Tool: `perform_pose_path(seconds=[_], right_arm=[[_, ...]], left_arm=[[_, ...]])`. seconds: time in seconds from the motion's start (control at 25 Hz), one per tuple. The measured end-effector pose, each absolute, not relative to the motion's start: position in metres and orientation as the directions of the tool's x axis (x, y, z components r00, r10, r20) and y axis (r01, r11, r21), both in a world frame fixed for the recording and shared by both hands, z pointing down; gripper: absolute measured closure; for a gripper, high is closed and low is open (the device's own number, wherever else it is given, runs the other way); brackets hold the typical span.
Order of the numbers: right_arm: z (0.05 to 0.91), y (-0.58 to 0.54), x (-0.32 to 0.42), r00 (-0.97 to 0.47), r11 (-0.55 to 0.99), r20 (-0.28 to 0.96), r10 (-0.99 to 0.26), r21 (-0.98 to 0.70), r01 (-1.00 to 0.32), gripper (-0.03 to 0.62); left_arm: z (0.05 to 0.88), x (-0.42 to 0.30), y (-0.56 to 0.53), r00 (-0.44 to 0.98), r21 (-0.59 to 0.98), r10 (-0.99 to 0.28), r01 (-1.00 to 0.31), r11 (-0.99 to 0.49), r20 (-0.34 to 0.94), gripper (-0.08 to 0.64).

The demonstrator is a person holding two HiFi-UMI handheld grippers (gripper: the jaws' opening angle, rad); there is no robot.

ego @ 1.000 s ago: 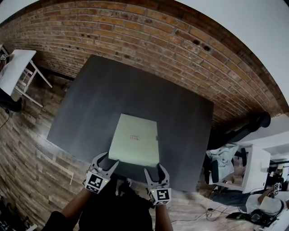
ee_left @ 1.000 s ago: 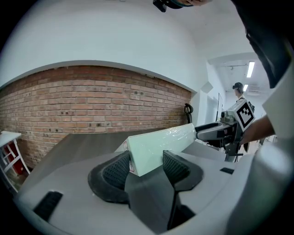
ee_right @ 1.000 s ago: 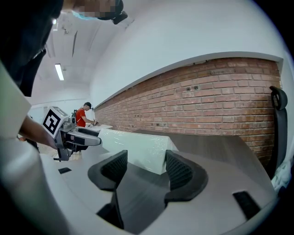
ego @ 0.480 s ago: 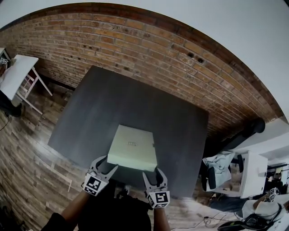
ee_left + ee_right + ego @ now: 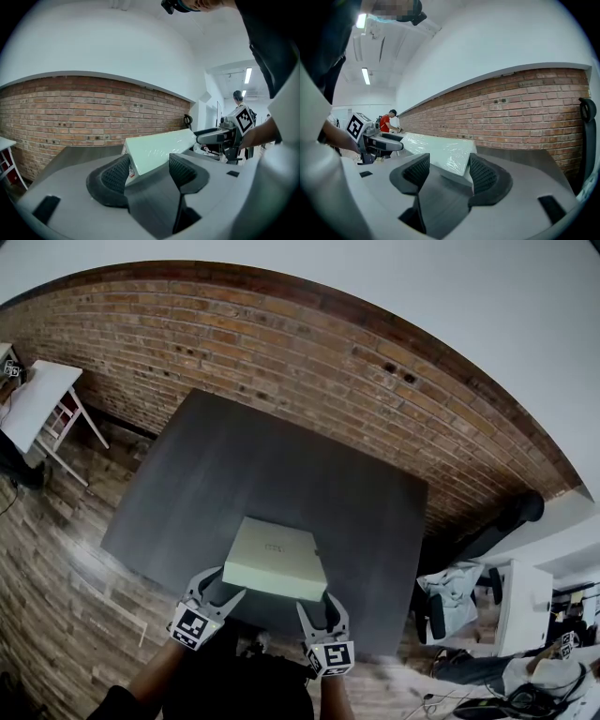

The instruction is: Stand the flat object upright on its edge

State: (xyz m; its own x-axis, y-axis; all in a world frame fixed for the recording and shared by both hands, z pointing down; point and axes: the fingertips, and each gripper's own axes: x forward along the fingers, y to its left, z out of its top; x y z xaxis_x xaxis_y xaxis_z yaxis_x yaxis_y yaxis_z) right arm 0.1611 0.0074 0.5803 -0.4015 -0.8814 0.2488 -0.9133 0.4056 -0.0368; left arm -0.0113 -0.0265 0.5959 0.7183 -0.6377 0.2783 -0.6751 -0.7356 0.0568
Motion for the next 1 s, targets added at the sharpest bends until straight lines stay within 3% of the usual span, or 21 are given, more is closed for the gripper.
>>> perform_pose_path(seconds=[1.0], right_arm=[[0.549,-0.008,0.167,-0.374,0.383,0.180,-0.910,0.018,-0.924,0.331]], left_arm=[[0.563,-0.006,-0.042,0.730,0.073,-0.652,-0.675,-0.734,0.203,0.285]])
